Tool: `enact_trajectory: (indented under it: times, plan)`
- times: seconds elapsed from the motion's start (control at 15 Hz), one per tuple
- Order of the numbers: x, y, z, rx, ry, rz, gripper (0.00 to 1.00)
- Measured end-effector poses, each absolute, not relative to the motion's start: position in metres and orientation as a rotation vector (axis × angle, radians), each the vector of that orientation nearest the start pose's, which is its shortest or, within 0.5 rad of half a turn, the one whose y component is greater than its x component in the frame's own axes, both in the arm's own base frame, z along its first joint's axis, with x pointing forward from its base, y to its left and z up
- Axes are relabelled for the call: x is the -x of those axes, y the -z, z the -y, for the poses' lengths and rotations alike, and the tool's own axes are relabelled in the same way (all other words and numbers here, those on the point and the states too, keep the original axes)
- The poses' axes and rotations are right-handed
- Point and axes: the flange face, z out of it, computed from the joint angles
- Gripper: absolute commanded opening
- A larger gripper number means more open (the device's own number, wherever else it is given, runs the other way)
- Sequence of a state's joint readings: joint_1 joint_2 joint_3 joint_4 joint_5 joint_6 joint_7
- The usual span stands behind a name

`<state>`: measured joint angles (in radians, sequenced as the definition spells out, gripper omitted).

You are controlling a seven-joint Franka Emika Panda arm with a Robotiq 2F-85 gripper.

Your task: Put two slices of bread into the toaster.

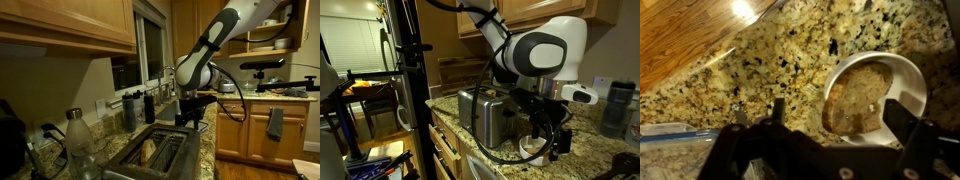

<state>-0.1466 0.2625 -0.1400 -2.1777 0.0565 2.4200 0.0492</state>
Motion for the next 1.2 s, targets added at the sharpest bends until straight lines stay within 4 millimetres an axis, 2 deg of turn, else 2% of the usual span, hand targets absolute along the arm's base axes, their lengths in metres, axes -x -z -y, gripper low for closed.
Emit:
enact_trajectory:
  times: [0.53, 0.93, 1.07, 1.13, 1.2]
  plan:
    - [-0.556, -0.26, 0.152, 3.096, -0.02, -0.457, 1.0]
    - [-0.566, -0.25, 0.15, 3.092, -0.027, -0.431, 1.0]
    - [-0.569, -0.248, 0.15, 3.09, -0.027, -0.433, 0.88]
    - [-0.569, -0.247, 0.15, 3.09, -0.027, -0.433, 0.71]
    - [-0.57, -0.247, 0.151, 3.09, -0.026, -0.434, 0.67]
